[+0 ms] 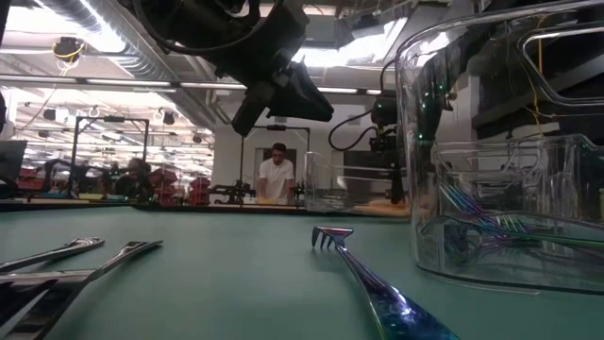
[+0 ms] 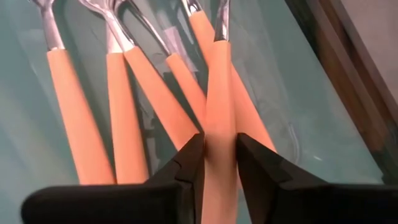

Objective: Sort silverware by color (type)
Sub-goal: Put the orange fork into the top transparent bin, then put the black fork into the center transparent bin

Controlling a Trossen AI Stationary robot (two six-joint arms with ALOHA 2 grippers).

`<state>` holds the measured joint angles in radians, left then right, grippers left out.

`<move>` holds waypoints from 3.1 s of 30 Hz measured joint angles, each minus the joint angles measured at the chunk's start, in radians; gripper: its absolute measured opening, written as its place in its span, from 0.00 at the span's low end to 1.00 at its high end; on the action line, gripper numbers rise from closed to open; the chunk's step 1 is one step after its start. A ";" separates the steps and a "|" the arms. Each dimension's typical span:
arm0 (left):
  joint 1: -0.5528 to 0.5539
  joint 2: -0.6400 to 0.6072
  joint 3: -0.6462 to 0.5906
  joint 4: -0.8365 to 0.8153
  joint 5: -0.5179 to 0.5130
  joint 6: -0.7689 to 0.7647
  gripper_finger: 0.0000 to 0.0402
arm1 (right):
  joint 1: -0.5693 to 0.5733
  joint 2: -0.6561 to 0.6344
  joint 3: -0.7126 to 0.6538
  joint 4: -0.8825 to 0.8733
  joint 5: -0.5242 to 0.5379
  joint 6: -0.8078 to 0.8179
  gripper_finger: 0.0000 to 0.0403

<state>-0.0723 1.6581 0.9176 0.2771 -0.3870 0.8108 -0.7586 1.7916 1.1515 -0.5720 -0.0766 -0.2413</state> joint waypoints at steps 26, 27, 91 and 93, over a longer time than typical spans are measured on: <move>-0.003 0.000 0.000 -0.025 0.002 -0.053 0.12 | 0.008 -0.048 0.140 -0.041 -0.062 0.004 0.21; -0.006 0.000 0.000 -0.026 0.005 -0.061 0.12 | 0.015 -0.055 0.150 -0.051 -0.064 0.004 0.21; -0.493 0.020 0.000 -0.418 0.432 -0.827 0.12 | 0.758 -0.171 0.176 -0.176 -0.009 0.035 0.21; -0.492 0.040 0.000 -0.404 0.442 -0.826 0.12 | 0.758 -0.171 0.176 -0.171 -0.009 0.035 0.21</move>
<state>-0.5648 1.6979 0.9176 -0.1265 0.0549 -0.0149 -0.0002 1.6203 1.3277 -0.7431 -0.0860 -0.2062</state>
